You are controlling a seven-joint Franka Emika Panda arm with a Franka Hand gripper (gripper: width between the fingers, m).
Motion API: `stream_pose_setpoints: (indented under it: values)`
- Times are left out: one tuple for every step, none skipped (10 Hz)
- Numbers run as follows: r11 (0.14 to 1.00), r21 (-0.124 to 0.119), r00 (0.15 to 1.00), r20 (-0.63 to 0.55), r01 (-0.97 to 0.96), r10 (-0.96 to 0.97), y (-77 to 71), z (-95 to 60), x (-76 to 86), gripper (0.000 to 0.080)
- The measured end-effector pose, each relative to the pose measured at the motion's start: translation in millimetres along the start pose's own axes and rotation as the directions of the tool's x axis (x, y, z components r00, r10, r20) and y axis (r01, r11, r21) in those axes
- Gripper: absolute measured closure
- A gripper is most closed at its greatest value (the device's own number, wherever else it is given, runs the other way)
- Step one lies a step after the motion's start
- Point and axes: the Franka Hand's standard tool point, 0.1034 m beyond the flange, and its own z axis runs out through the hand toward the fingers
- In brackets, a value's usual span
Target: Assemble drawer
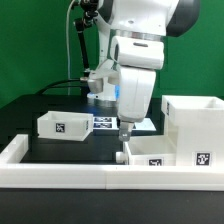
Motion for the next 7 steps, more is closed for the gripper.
stream_pose_setpoints:
  values:
    - [1.0, -0.002, 1.0, 0.001, 0.004, -0.004, 4.7, -1.5, -4.8, 0.0151]
    - [1.0, -0.002, 1.0, -0.001, 0.0, 0.0, 4.2, -1.5, -8.9, 0.0151]
    - [1.0, 0.0, 1.0, 0.0, -0.003, 0.003, 3.6, -0.2, -11.7, 0.0151]
    - [1.0, 0.001, 1.0, -0.001, -0.002, 0.002, 3.5, -0.1, -10.9, 0.0151]
    - [0.999, 0.0, 0.999, -0.025, 0.037, -0.037, 2.8, 2.8, -16.8, 0.0151]
    - [0.999, 0.005, 0.996, -0.079, 0.038, -0.037, -0.2, 10.8, -29.2, 0.0151]
    - [0.999, 0.008, 0.993, -0.114, 0.035, -0.034, -1.7, 15.9, -34.4, 0.0151]
